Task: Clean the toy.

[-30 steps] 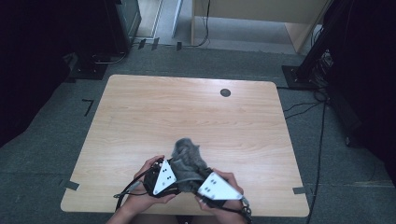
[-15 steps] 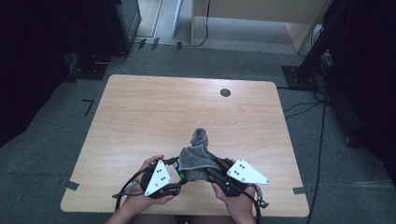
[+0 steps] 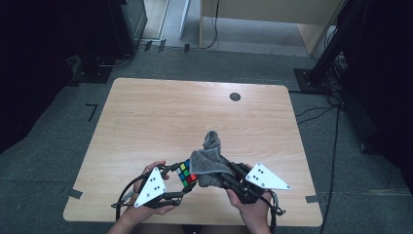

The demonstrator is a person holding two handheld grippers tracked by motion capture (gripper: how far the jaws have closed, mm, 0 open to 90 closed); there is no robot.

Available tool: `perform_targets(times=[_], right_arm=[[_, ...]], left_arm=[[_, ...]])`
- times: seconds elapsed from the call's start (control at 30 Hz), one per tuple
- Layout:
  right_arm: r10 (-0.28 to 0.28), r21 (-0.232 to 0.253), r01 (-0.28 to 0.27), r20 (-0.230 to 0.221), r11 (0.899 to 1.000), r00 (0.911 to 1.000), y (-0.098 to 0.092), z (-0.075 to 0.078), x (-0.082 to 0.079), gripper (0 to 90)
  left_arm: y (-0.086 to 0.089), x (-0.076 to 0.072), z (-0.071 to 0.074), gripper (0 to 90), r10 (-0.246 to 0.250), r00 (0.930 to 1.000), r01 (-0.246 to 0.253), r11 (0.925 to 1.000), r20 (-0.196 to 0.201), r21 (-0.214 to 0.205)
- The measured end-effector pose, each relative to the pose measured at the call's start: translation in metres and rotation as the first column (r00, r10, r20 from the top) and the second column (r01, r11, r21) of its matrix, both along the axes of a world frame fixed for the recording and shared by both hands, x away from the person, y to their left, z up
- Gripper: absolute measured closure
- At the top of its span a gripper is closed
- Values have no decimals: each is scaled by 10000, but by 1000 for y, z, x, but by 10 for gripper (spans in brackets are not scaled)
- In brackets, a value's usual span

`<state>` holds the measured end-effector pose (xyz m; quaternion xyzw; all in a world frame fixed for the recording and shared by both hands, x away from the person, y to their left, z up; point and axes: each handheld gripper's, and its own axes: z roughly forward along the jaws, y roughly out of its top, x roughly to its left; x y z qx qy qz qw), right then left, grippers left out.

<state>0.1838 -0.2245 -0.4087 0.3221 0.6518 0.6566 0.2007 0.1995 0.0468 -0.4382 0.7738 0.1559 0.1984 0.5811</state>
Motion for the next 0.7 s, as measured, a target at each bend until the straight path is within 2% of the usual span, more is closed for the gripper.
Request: perform_targets(times=[0.03,0.13,0.2,0.23,0.27,0.3,0.37,0.5,0.53,0.57,0.6,0.63,0.7], right_arm=[[-44,-227,43,-63,9997,10000,3,-2,0,706],[-452,-378,437,-399,9983,9982,-1,-15,8,710],[-1199,-1102,1129,-586,9875,9911,-7,-22,13,714],[-1310,-1055,1227,-754,9868,9885,-11,-24,16,713],[-1266,-640,1201,-1085,9907,9860,-15,-25,18,714],[-1156,-197,1139,-1313,9933,9846,-18,-25,19,713],[-831,327,895,-1624,9955,9832,-18,-25,20,713],[217,908,-30,-2061,9959,9783,-3,-31,19,718],[517,1249,-229,-2319,9919,9714,0,-34,19,720],[862,1576,-451,-2651,9865,9604,2,-37,21,719],[1176,1625,-730,-2847,9840,9514,4,-41,23,719],[1428,1445,-1025,-3044,9842,9418,8,-44,24,719],[1633,948,-1394,-3328,9857,9288,16,-49,25,718]], left_arm=[[0,0,1,348,14,10000,-14,10000,14,-10],[1,-1,2,348,125,9999,-126,9999,116,34],[5,0,4,348,102,9999,-100,9996,75,-262],[6,0,4,348,125,9999,-121,9993,104,-353],[7,1,5,348,121,9999,-117,9991,99,-412],[8,1,6,348,69,10000,-68,9985,17,-547],[9,2,6,348,-61,9997,40,9958,-227,-918],[14,6,7,348,-283,9961,133,9847,-839,-1740],[16,7,7,348,-277,9955,102,9820,-902,-1888],[18,8,8,348,-256,9951,62,9800,-952,-1990],[19,9,9,348,-220,9950,15,9785,-973,-2063],[20,9,9,348,-203,9951,-6,9774,-968,-2116],[21,9,10,348,-152,9955,-44,9785,-937,-2060]])
